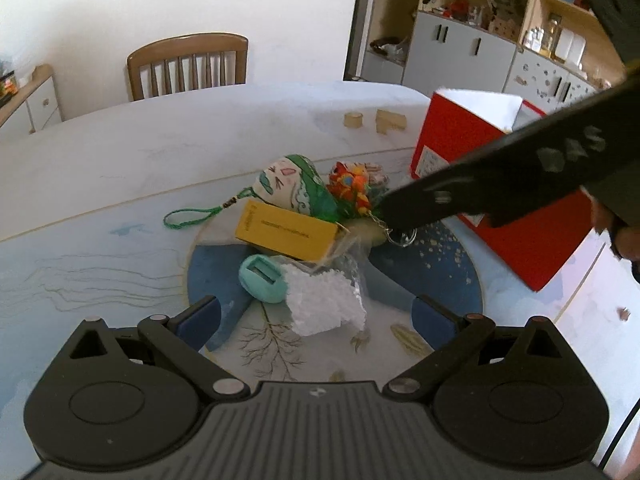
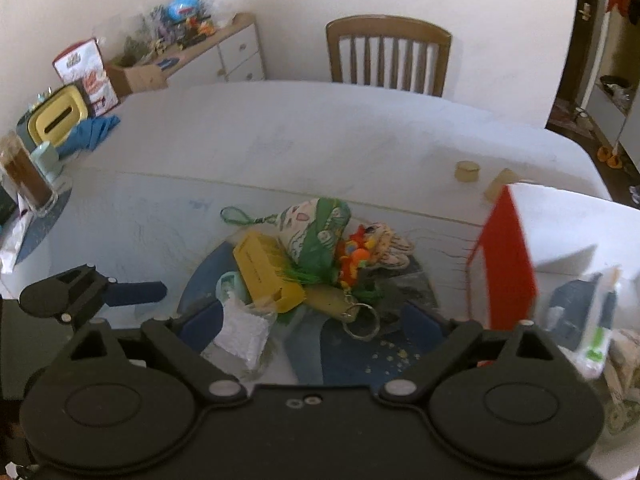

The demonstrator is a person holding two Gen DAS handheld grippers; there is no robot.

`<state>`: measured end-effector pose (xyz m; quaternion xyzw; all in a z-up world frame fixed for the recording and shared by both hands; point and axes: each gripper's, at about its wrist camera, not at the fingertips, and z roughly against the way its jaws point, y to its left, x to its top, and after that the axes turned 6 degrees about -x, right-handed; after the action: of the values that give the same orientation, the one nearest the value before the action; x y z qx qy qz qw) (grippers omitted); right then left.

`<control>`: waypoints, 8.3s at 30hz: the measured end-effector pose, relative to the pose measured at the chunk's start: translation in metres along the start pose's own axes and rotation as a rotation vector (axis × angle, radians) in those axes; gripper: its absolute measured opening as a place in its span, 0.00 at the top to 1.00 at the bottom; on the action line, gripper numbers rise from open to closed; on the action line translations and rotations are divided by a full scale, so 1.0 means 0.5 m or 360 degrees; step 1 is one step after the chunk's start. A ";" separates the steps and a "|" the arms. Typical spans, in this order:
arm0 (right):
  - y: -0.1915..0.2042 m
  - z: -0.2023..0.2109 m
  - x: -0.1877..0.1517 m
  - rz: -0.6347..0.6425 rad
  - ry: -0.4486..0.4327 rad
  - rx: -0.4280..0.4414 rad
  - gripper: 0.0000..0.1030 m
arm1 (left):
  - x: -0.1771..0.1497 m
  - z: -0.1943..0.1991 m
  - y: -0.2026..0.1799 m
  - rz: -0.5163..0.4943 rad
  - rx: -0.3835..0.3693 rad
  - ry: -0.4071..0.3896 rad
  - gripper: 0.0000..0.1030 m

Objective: Organize objects

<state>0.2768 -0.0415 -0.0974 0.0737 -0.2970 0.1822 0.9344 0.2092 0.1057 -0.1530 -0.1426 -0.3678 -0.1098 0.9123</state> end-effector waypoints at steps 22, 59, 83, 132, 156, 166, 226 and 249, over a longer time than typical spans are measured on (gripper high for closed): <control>0.080 -0.126 0.064 0.0206 0.0127 0.0032 0.34 | -0.024 -0.046 -0.035 -0.0071 0.0137 -0.0027 0.14; 0.073 -0.092 0.057 0.0128 0.0064 0.0039 0.82 | -0.040 -0.006 -0.019 0.0054 0.0067 0.0044 0.73; 0.112 -0.152 0.049 0.0217 0.0145 -0.0035 0.73 | -0.072 0.028 0.030 0.0140 0.0090 0.0038 0.73; -0.077 0.054 -0.219 -0.0204 0.0268 0.0180 0.70 | -0.075 0.094 -0.017 0.0184 0.0083 0.0030 0.87; 0.010 0.035 -0.222 0.0082 0.0234 -0.0027 0.58 | -0.100 0.075 -0.011 0.0152 0.0042 0.0100 0.87; 0.010 0.039 -0.221 0.0100 0.0217 -0.0056 0.72 | -0.101 0.089 -0.009 0.0137 -0.0003 0.0108 0.84; -0.351 0.276 -0.091 -0.0436 -0.0252 -0.0126 0.73 | 0.171 0.066 -0.255 -0.0213 -0.0225 -0.0028 0.66; -0.606 0.144 -0.089 -0.0498 -0.0106 -0.0196 0.73 | 0.276 -0.205 -0.536 -0.0443 -0.0257 0.0323 0.66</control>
<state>0.3215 -0.3522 -0.0735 0.0677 -0.3233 0.0133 0.9438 0.2906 -0.1930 -0.0786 -0.1513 -0.2801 -0.2778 0.9064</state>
